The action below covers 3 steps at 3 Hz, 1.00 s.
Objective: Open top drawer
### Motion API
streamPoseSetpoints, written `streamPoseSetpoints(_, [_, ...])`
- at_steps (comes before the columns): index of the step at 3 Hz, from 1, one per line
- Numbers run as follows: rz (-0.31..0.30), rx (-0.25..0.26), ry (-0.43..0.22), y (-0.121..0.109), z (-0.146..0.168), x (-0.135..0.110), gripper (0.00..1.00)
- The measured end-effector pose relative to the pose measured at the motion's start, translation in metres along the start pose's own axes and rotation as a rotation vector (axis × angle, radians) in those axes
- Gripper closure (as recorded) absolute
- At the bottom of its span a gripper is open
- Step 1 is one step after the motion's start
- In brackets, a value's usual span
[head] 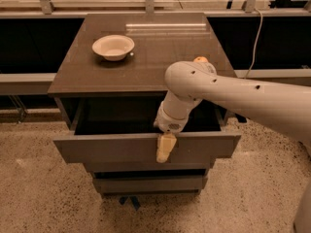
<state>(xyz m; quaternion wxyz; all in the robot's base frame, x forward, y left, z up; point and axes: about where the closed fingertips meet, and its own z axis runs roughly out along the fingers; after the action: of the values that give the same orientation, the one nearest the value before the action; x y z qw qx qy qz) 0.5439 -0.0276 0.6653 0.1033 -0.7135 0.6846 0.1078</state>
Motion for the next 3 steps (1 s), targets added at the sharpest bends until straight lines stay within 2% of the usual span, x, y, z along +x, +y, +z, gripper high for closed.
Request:
streamPoseSetpoints(1, [-0.004,-0.068,-0.019,-0.002,0.004,0.005,0.46])
streamPoseSetpoints(2, [-0.032,-0.169,-0.033,0.006,0.011,0.004,0.49])
streamPoseSetpoints(3, [-0.052,-0.241,-0.038,0.018,0.013,-0.001,0.45])
